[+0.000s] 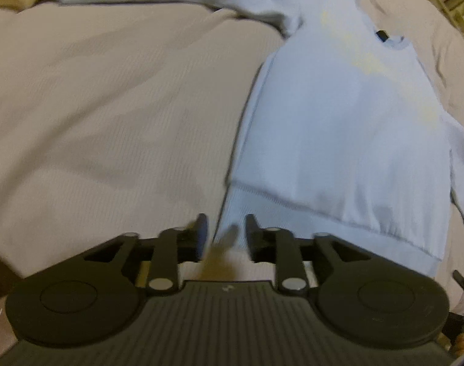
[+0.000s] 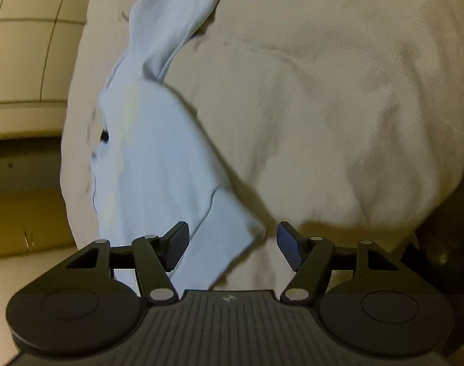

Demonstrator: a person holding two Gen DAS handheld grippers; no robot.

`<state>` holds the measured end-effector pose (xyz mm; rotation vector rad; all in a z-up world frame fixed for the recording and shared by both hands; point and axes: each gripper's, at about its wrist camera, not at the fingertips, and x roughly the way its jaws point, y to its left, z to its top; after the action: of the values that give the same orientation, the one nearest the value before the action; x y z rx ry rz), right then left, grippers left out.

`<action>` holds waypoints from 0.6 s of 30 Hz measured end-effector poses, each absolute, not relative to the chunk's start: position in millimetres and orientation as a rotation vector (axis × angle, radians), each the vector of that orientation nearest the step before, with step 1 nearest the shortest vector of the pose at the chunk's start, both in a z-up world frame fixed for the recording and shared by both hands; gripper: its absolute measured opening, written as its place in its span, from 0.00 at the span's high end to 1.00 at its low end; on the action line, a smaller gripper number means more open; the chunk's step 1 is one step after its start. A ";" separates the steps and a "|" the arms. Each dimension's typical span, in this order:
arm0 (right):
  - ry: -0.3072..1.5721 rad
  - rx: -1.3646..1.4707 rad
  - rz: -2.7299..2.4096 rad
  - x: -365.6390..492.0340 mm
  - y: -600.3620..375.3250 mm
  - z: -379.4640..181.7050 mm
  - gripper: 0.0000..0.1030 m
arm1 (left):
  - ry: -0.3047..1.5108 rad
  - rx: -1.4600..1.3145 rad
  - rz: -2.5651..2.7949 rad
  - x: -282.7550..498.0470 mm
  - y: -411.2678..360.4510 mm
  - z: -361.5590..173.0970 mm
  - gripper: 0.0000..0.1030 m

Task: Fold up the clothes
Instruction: 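Pinch the hem with the right gripper and smooth it, then release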

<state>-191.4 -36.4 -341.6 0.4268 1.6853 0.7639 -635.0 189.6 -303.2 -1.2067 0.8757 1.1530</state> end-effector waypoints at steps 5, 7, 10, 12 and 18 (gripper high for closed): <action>1.649 0.378 0.790 -195.1 -20.8 -369.1 0.35 | 0.915 -1.170 1.138 -621.6 211.6 -336.2 0.60; 1.656 0.362 0.810 -198.8 -9.1 -373.4 0.47 | 0.927 -1.160 1.116 -619.4 211.6 -342.2 0.68; 1.681 0.265 0.823 -202.9 10.1 -368.2 0.89 | 0.924 -1.150 1.055 -619.0 209.9 -331.1 0.97; 1.675 0.238 0.843 -200.4 13.2 -353.6 0.93 | 0.869 -1.145 1.040 -626.1 199.9 -312.0 0.98; 1.607 0.218 0.898 -187.1 -7.6 -299.6 0.95 | 0.833 -1.083 1.050 -626.5 158.3 -289.4 0.94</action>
<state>-187.1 -7.6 -299.6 0.2179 1.6070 0.8979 -626.5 158.3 -289.4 -1.0830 0.8329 1.0502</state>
